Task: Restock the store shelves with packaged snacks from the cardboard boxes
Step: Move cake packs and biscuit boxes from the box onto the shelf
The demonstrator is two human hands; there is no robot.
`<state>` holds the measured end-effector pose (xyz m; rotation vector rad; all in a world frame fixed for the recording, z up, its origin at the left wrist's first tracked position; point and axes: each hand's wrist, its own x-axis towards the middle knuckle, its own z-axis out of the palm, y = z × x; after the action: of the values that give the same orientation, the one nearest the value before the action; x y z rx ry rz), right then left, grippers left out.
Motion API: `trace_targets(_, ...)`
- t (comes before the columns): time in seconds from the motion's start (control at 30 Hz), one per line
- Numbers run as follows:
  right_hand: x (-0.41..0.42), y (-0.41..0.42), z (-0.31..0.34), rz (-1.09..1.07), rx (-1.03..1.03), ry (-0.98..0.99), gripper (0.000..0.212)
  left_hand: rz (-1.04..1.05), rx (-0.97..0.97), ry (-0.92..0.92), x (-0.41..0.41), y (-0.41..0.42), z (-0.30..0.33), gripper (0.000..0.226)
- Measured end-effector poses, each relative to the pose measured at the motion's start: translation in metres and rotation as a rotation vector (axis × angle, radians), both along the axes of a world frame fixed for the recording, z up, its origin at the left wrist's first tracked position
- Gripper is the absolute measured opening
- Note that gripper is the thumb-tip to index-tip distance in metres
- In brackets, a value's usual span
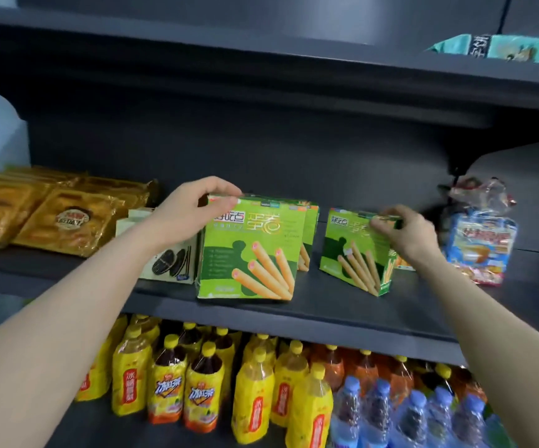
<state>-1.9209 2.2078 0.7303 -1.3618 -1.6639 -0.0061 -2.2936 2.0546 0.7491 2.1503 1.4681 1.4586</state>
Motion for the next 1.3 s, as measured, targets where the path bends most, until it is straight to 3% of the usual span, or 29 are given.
trace_targets(0.2,-0.015,0.080,-0.001,0.174,-0.073,-0.041,0.032,0.014,-0.034,0.024,0.010,0.027,-0.008,0.019)
trace_targets(0.27,-0.019,0.102,-0.001,0.156,-0.049,-0.147,0.029,0.006,-0.034,0.005,0.013,0.034,-0.010,0.018)
trace_targets(0.37,-0.020,0.119,0.000,0.010,-0.082,-0.355,0.062,-0.020,-0.045,-0.025,0.019,0.043,-0.012,0.019)
trace_targets(0.43,-0.016,0.116,0.004,-0.054,-0.081,-0.384,0.073,-0.039,-0.047,-0.031,0.024,0.047,-0.014,0.020)
trace_targets(0.6,0.011,0.104,0.016,0.009,0.093,-0.273,0.048,-0.087,-0.031,0.006,0.051,0.062,-0.010,0.019)
trace_targets(0.7,0.021,0.086,0.023,0.115,0.049,-0.277,0.033,-0.113,-0.033,0.010,0.069,0.073,-0.008,0.018)
trace_targets(0.8,0.022,0.064,0.029,0.229,-0.053,-0.136,0.026,-0.142,-0.028,0.004,0.086,0.081,-0.006,0.018)
trace_targets(0.9,0.021,0.037,0.028,0.514,-0.367,0.182,0.048,-0.145,-0.009,0.036,0.107,0.094,-0.003,0.019)
trace_targets(1.03,0.029,0.024,0.020,0.700,-0.626,0.275,0.066,-0.131,0.055,0.055,0.139,0.109,-0.002,0.021)
trace_targets(1.2,0.051,0.025,0.001,0.715,-0.617,0.266,0.048,-0.023,0.183,0.167,0.156,0.114,-0.013,0.019)
trace_targets(1.3,0.067,0.027,-0.001,0.591,-0.522,0.282,0.084,0.126,0.248,0.347,0.144,0.107,-0.016,0.030)
